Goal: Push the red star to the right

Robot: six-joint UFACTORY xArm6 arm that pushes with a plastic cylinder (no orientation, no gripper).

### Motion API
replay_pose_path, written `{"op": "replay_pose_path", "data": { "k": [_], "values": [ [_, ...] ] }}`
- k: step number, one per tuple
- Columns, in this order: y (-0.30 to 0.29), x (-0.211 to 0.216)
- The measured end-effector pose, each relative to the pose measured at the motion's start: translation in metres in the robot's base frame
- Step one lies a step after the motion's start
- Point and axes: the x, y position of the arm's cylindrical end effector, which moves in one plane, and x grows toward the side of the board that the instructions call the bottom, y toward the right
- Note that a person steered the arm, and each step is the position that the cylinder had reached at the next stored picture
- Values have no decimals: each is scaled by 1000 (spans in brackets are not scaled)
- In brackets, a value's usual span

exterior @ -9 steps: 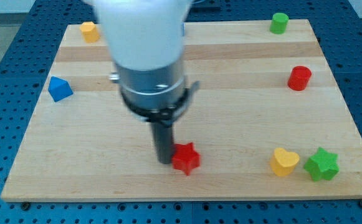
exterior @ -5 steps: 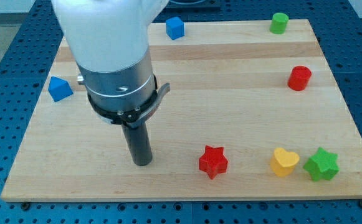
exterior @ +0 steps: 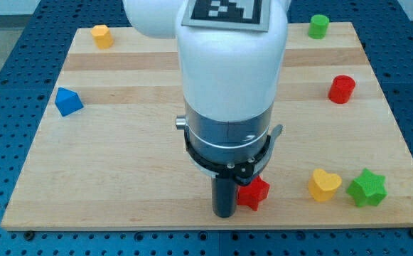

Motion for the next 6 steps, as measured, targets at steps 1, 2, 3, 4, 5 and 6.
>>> {"op": "replay_pose_path", "data": {
  "k": [1, 2, 3, 4, 5, 6],
  "values": [
    [21, -7],
    [41, -18],
    [13, -16],
    [-54, -18],
    [-68, -42],
    [-64, -59]
  ]
}}
